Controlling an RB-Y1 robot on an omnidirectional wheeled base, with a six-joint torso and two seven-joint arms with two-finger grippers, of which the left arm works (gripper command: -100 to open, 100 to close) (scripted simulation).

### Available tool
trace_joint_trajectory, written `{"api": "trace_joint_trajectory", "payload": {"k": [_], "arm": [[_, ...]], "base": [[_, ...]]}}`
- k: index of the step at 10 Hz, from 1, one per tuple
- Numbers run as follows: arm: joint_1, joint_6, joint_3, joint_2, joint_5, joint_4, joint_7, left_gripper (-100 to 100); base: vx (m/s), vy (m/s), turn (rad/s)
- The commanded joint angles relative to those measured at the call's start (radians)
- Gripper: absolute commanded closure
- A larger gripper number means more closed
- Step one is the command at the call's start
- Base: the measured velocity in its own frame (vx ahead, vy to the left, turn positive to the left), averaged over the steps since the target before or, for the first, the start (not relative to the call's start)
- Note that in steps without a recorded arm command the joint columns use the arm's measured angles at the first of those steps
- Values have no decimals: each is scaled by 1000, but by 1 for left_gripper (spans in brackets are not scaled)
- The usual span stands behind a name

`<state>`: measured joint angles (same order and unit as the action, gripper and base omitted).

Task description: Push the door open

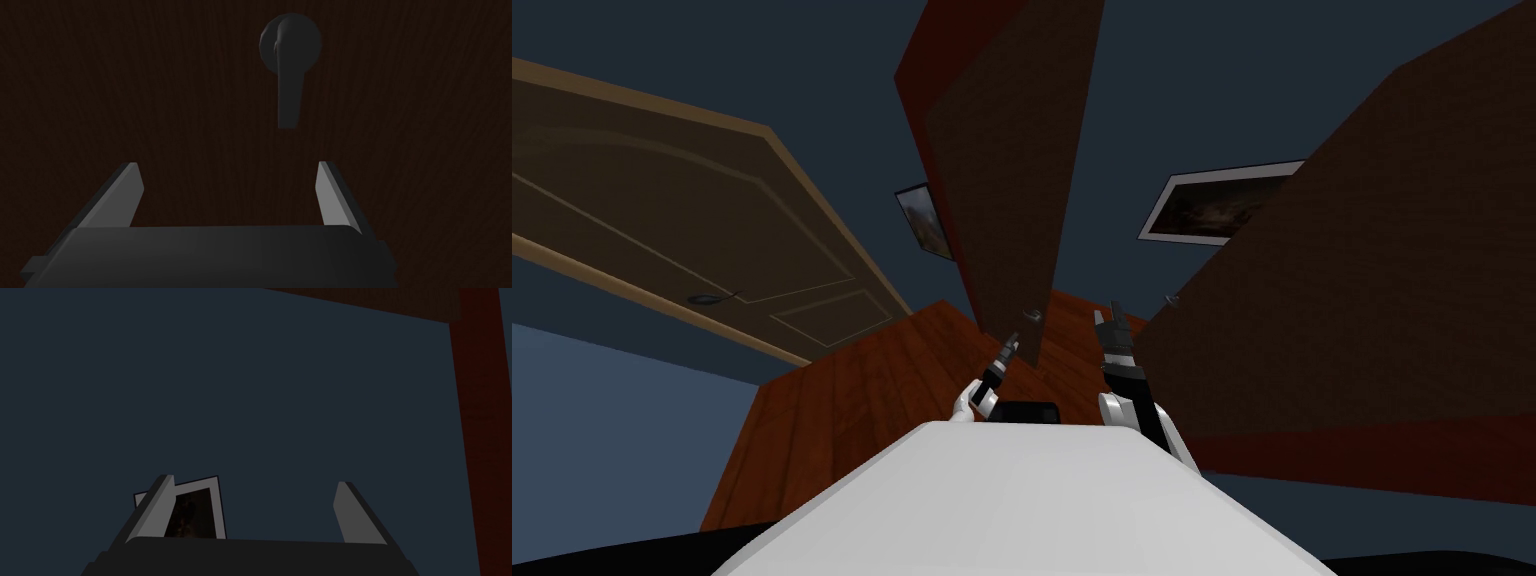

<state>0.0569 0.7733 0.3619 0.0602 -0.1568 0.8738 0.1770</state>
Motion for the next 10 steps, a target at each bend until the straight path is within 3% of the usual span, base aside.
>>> {"api": "trace_joint_trajectory", "payload": {"k": [1, 9, 10], "arm": [[13, 3, 6, -5, -5, -31, 5, -100], [58, 15, 33, -25, -28, -153, 29, -100], [54, 15, 31, -25, -26, -144, 24, -100]], "base": [[71, 38, -13], [75, 32, -17], [42, 22, -6]]}}
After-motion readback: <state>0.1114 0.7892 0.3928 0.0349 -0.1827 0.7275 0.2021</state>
